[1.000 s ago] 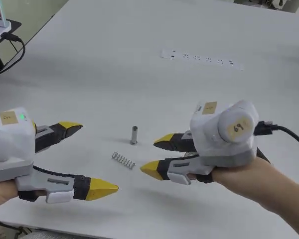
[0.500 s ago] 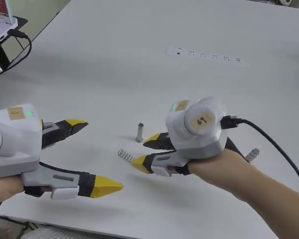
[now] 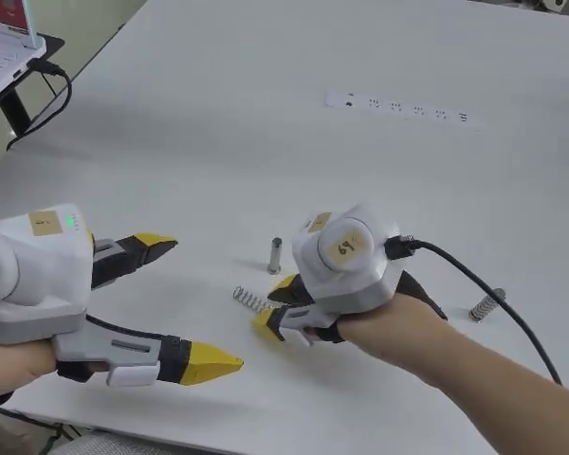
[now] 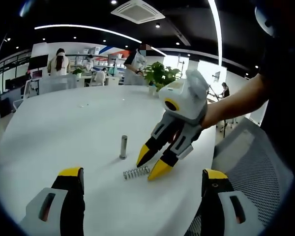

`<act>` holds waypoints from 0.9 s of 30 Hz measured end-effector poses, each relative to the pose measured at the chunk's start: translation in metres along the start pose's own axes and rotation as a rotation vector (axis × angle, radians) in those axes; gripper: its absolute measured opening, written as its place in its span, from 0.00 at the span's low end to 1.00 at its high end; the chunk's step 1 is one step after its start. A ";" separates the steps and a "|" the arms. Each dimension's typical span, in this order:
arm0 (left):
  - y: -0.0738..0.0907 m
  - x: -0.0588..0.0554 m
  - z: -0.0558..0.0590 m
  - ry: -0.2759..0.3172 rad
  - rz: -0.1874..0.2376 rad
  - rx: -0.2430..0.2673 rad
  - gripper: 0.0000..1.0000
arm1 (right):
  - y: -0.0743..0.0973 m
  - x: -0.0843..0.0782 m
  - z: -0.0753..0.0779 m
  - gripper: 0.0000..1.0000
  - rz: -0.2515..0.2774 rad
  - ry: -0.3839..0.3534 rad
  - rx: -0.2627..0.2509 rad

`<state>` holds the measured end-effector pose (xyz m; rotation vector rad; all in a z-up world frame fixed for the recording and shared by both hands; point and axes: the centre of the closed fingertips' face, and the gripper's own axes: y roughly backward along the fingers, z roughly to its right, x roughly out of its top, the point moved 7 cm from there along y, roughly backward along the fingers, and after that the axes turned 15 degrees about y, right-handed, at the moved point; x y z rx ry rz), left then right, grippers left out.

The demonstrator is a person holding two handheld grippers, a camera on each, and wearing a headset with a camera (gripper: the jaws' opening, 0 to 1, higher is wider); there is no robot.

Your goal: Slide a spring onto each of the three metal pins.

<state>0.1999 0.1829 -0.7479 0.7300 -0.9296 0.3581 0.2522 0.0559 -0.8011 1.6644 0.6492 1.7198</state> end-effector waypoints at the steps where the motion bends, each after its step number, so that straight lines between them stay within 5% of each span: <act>1: 0.000 0.000 0.000 0.000 0.001 -0.001 0.97 | -0.001 -0.001 0.000 0.21 -0.003 0.002 -0.002; 12: -0.001 -0.003 0.000 0.004 -0.008 -0.001 0.96 | 0.001 0.001 0.000 0.08 -0.004 0.053 -0.030; 14: -0.002 -0.004 0.002 0.004 -0.012 -0.003 0.96 | 0.001 0.001 0.000 0.08 0.015 0.115 -0.029; 17: -0.004 -0.004 0.004 0.001 -0.016 -0.009 0.96 | 0.003 0.002 0.002 0.07 0.011 0.067 -0.033; 27: -0.004 -0.002 0.007 -0.013 -0.031 -0.022 0.93 | 0.023 -0.003 0.002 0.07 0.021 0.068 -0.046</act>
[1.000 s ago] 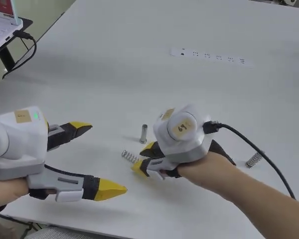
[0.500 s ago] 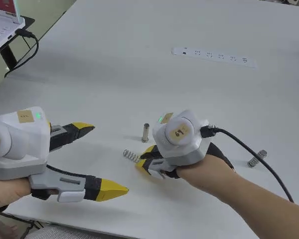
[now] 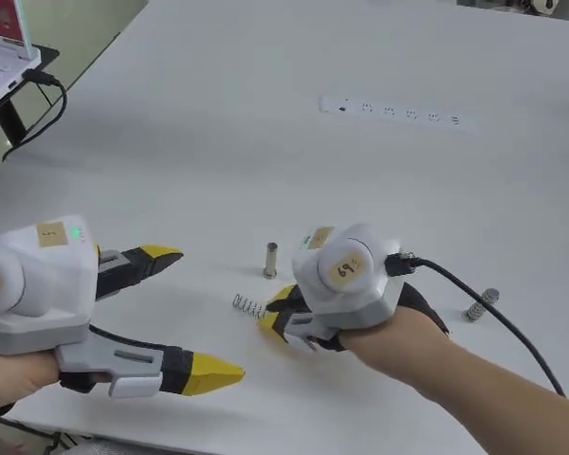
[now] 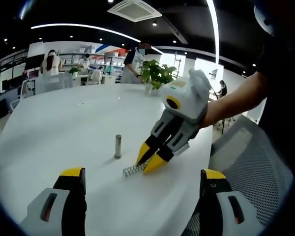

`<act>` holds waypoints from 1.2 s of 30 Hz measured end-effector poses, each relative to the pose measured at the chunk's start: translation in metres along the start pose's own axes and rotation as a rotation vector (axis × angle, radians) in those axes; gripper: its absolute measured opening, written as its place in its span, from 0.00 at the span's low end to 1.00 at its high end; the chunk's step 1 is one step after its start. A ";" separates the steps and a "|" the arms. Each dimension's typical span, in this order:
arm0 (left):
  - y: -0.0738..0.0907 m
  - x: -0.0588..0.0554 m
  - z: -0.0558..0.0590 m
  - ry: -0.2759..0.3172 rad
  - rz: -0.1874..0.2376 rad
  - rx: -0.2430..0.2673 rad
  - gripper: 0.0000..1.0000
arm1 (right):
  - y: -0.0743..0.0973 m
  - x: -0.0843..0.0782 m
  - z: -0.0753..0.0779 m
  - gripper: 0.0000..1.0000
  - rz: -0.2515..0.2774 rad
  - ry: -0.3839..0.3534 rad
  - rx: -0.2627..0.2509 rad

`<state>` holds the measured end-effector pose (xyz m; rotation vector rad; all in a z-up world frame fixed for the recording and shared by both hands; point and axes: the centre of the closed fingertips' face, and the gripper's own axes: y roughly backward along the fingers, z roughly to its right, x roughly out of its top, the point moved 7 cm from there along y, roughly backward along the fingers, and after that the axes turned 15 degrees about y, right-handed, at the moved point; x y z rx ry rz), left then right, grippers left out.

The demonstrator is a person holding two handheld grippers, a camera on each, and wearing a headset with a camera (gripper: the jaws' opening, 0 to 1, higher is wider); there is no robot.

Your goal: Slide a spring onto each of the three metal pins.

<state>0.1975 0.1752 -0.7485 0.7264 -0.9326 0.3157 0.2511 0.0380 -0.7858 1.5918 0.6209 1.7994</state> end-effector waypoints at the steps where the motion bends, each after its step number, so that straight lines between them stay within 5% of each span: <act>1: 0.000 0.000 0.000 -0.002 -0.002 -0.002 0.93 | 0.001 0.000 0.000 0.07 0.002 0.004 -0.005; 11: -0.006 0.005 0.005 -0.019 -0.016 -0.039 0.84 | 0.031 -0.009 -0.002 0.07 0.023 -0.003 -0.031; 21: -0.011 0.007 0.010 -0.027 -0.028 -0.068 0.80 | 0.052 -0.004 -0.007 0.07 0.030 0.070 -0.027; 36: -0.029 0.017 0.023 -0.042 -0.055 -0.190 0.51 | 0.065 0.007 -0.021 0.07 0.044 0.187 -0.001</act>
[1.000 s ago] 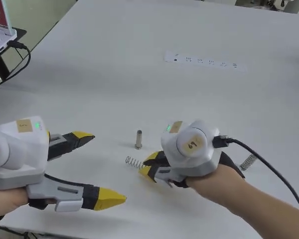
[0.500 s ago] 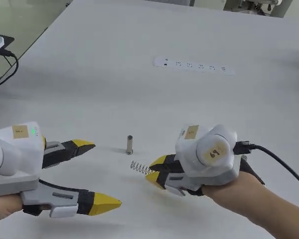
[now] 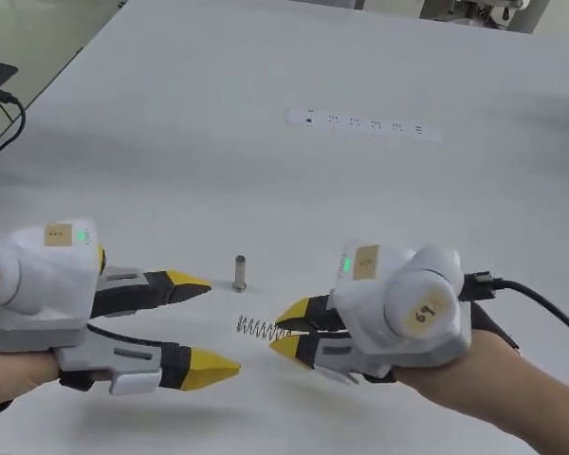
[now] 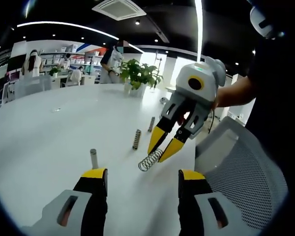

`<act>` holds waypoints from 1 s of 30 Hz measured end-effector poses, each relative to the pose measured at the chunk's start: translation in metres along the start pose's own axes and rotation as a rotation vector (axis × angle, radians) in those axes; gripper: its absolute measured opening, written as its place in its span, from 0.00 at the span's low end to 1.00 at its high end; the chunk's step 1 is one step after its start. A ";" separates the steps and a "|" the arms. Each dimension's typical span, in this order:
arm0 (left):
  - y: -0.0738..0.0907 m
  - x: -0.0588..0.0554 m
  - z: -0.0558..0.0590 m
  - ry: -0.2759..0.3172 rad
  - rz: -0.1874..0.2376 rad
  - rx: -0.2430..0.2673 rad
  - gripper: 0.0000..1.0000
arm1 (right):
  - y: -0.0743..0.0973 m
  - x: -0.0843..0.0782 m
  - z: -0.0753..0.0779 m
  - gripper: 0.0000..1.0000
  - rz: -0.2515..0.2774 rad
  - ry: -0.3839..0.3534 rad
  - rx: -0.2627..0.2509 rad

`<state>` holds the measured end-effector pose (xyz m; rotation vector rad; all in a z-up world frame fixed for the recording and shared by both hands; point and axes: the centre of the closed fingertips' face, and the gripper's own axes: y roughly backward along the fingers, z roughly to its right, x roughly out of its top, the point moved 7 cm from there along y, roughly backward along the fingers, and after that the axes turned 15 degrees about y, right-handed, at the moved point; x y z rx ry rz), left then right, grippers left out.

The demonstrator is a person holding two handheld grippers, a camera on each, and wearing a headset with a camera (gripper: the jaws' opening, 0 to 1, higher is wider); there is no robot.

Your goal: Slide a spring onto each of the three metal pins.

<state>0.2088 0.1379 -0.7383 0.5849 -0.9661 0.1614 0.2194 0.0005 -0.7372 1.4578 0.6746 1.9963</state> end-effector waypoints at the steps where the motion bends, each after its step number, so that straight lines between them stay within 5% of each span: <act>1: -0.001 0.001 0.000 -0.001 -0.002 -0.004 0.50 | 0.001 0.000 0.000 0.07 0.003 0.005 -0.002; 8: -0.011 0.002 0.007 -0.012 -0.016 -0.054 0.40 | 0.005 0.000 -0.002 0.07 0.013 0.033 -0.002; 14: -0.016 0.008 0.007 0.014 0.032 -0.079 0.29 | 0.010 0.003 -0.002 0.07 0.037 0.047 -0.006; 22: -0.021 0.010 0.016 0.006 0.027 -0.142 0.18 | 0.015 0.009 -0.001 0.07 0.075 0.080 0.003; 30: -0.022 0.010 0.017 -0.016 0.030 -0.151 0.09 | 0.017 0.011 0.000 0.07 0.091 0.101 0.008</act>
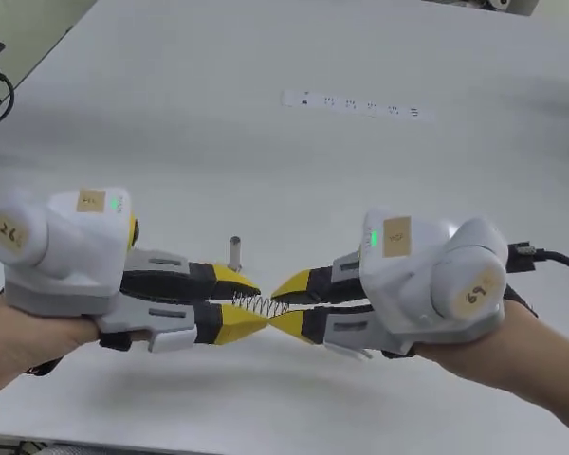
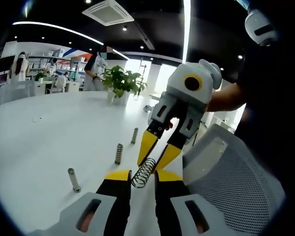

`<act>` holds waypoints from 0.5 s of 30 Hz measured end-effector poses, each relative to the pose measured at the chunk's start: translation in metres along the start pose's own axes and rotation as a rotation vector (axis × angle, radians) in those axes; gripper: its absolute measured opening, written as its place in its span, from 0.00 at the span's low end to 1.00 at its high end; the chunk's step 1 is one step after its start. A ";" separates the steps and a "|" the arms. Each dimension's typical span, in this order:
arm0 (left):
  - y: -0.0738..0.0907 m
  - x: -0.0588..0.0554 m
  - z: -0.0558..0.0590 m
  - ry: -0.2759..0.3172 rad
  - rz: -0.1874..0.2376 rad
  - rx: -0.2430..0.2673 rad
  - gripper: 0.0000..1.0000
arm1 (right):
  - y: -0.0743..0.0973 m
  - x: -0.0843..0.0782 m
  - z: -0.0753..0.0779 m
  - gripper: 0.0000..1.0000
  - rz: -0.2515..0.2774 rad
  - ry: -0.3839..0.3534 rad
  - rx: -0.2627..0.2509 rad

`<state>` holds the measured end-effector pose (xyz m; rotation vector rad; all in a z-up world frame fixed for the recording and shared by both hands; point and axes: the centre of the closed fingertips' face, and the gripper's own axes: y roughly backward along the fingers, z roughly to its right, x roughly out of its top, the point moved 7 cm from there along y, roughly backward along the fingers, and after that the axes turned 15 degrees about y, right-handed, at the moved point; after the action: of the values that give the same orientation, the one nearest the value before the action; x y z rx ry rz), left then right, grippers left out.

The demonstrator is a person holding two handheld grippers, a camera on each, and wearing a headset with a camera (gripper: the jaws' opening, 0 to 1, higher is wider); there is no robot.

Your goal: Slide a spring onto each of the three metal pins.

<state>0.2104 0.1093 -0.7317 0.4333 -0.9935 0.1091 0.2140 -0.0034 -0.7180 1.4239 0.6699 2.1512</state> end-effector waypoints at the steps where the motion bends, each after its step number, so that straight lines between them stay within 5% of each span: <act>1: 0.000 0.000 0.000 -0.011 0.000 -0.001 0.08 | 0.001 0.000 0.000 0.07 0.004 0.002 0.003; 9: -0.002 0.000 0.004 -0.102 -0.026 -0.029 0.03 | 0.004 -0.005 0.000 0.07 0.005 0.012 0.004; 15: -0.004 0.000 0.006 -0.100 -0.030 -0.042 0.02 | 0.006 -0.004 -0.003 0.07 0.017 0.009 0.025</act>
<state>0.2067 0.1029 -0.7297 0.4178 -1.0855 0.0396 0.2123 -0.0113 -0.7183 1.4379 0.6931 2.1706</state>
